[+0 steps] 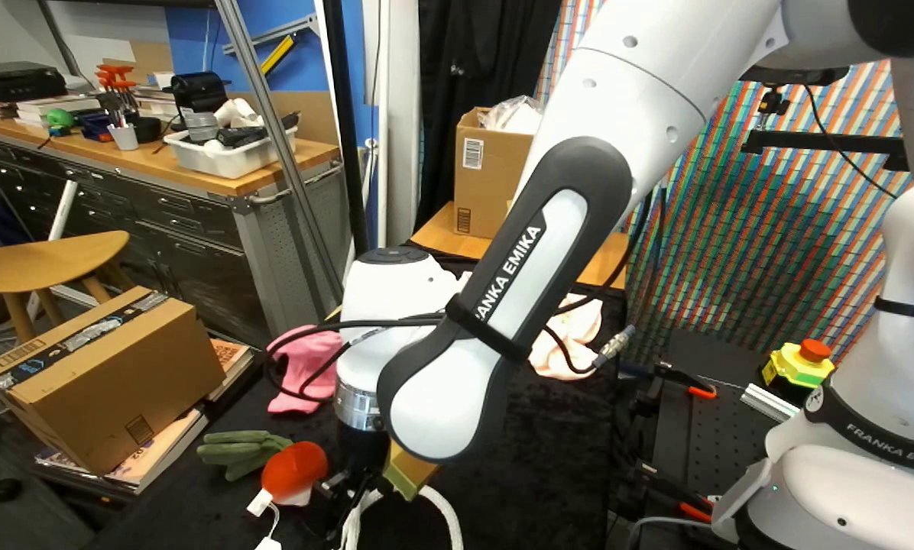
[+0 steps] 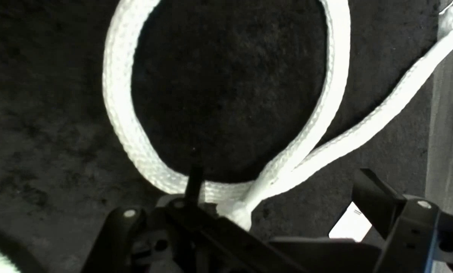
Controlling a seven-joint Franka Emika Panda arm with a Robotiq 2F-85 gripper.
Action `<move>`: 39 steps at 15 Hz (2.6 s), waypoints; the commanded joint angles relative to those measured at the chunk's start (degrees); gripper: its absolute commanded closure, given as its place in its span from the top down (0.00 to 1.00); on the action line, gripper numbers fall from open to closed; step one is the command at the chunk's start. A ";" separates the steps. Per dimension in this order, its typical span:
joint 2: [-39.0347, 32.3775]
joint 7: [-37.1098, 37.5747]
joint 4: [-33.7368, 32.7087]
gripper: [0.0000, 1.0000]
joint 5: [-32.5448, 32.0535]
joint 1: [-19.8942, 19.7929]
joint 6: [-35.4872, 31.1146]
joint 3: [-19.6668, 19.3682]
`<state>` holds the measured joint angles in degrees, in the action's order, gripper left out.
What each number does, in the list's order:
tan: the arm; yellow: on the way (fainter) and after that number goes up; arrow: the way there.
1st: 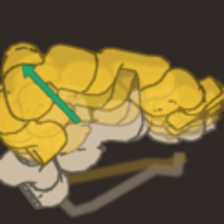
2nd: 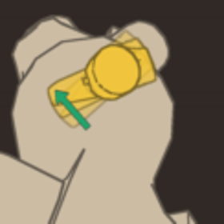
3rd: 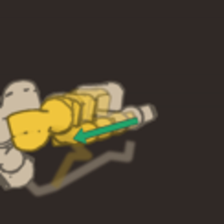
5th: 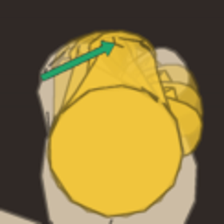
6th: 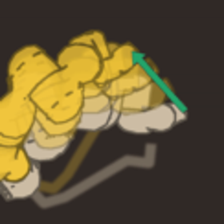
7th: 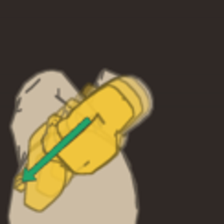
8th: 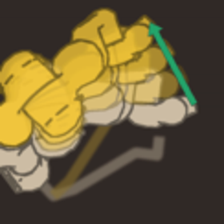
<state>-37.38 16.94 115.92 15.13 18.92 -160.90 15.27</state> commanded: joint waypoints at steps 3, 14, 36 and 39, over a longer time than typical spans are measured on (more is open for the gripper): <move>-4.27 0.60 -3.53 1.00 -1.16 2.68 -2.15 -1.54; -6.36 0.31 -7.63 1.00 -0.39 2.57 -2.48 -0.80; -5.46 0.28 -9.05 0.07 -0.34 2.35 -1.56 -0.61; -3.47 -0.32 -7.42 0.11 -0.91 2.12 -0.47 -0.84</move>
<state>-43.27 16.93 107.33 14.81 21.21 -162.52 14.59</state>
